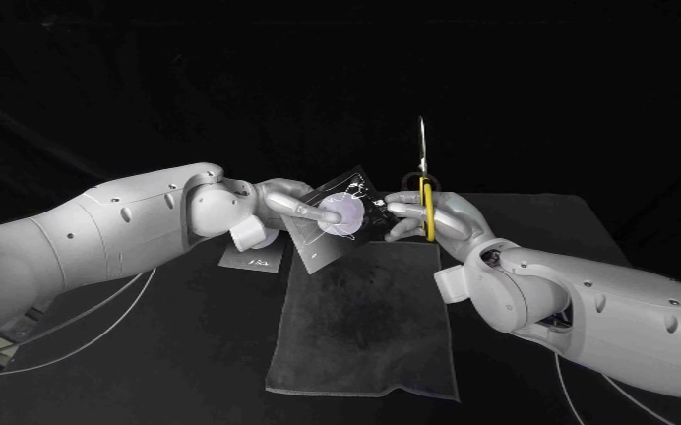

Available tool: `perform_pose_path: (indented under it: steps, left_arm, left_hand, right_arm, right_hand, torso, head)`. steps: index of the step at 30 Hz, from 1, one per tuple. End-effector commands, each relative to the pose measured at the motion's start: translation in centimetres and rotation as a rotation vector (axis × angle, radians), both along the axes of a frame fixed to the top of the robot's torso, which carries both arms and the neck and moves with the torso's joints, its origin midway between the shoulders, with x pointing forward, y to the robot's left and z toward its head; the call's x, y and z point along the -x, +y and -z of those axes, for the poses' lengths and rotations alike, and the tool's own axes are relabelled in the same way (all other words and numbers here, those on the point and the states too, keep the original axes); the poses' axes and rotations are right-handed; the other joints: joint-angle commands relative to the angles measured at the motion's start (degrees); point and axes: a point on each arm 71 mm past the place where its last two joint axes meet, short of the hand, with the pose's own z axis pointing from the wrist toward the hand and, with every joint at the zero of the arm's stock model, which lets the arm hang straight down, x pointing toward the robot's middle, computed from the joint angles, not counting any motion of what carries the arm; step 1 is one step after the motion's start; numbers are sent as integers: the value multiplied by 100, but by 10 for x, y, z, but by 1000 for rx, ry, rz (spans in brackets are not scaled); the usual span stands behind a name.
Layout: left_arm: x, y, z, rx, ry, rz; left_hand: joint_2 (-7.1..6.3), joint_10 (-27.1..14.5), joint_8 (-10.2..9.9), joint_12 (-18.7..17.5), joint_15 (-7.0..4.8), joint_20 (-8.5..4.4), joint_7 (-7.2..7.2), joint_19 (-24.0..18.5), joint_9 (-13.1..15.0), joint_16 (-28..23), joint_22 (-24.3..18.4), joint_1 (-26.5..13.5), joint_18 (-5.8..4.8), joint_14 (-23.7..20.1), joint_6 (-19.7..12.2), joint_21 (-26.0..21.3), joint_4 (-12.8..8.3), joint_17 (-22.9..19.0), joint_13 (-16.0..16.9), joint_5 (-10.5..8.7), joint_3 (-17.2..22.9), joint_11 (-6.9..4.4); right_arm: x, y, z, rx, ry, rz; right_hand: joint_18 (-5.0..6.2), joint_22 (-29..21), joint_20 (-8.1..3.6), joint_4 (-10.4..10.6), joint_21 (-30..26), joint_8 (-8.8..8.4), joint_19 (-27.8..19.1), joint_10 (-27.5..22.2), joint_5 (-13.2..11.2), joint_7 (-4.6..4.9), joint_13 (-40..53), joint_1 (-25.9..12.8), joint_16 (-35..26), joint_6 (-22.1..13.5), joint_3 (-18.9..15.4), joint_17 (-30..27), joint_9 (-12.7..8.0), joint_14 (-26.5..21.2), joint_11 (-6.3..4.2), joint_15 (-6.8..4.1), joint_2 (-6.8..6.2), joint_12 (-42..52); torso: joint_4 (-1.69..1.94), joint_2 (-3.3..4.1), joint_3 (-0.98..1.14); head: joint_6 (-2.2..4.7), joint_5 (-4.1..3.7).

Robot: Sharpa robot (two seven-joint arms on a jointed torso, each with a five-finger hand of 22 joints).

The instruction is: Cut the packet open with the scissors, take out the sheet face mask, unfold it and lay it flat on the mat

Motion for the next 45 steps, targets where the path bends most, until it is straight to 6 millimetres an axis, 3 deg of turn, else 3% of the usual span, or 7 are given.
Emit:
perform_pose_path:
  steps: [1,7,15,19,27,32,45]
  left_arm:
    - [1,4,3,-86,-39,55]
    - [2,15,6,-179,-51,134]
    - [5,29,5,-218,-59,211]
    - [5,34,3,-213,-64,226]
    - [7,33,0,-178,-78,243]
    - [7,33,-1,-151,-81,244]
    - [5,34,-5,-91,-90,215]
  left_hand:
    - [-4,71,-13,-33,-10,-3,21,23,72,-10,7,-70,61,30,67,26,-68,10,8,17,117,-20]
    - [-41,116,-32,-75,-17,-11,15,27,107,-20,13,-200,58,51,95,58,-179,41,10,16,257,-27]
    - [-54,130,-51,-106,-18,-16,11,16,128,-35,16,-271,55,49,102,75,-259,58,10,16,342,-28]
    - [-53,130,-57,-114,-16,-15,9,11,132,-39,16,-288,54,46,100,77,-275,62,10,15,360,-27]
    - [-50,132,-62,-120,-15,-14,8,8,136,-42,17,-305,53,46,100,81,-288,66,10,14,374,-27]
    - [-50,132,-62,-120,-15,-14,8,8,136,-42,17,-305,53,46,100,81,-288,66,10,14,374,-27]
    - [-43,141,-66,-126,-14,-12,4,5,145,-44,17,-336,52,49,102,86,-308,74,12,13,390,-29]
  right_arm:
    - [5,1,-2,-67,16,-93]
    - [16,-9,4,-77,72,-144]
    - [42,-18,22,-69,204,-293]
    - [60,-14,33,-63,274,-405]
    - [85,-7,46,-45,355,-522]
    - [101,1,56,-34,412,-570]
    - [128,18,68,-7,471,-619]
  right_hand:
    - [866,-174,125,45,-247,-51,-111,-37,-11,102,1,4,-367,84,-112,-147,-21,-428,54,198,-46,30]
    - [894,-314,193,113,-418,-79,-107,-29,-13,105,5,-7,-612,127,-269,-252,-33,-479,63,236,-48,63]
    - [908,-436,95,148,-479,32,194,326,-9,-45,33,82,-699,397,-326,-284,-1,-98,-95,107,7,258]
    - [907,-468,71,197,-496,48,273,388,-12,-62,33,27,-725,429,-384,-288,2,-8,-113,85,-27,280]
    - [906,-512,21,288,-501,72,439,464,-13,-93,29,-30,-743,473,-489,-277,7,178,-146,39,-64,293]
    - [895,-580,25,438,-569,46,483,388,-12,-59,9,-148,-848,411,-702,-296,-4,200,-105,62,-136,198]
    - [893,-686,58,649,-689,60,478,399,-10,-47,15,-198,-1034,397,-1015,-336,4,157,-86,96,-156,137]
  torso:
    - [-6,0,5]
    - [-12,0,7]
    - [-5,-3,5]
    - [-16,-6,6]
    - [-5,-3,-7]
    - [-11,-2,-14]
    - [-1,-3,0]
  head:
    - [3,5]
    - [-8,-16]
    - [-40,-32]
    - [-84,-26]
    - [-125,-22]
    - [-167,-9]
    - [-173,-15]
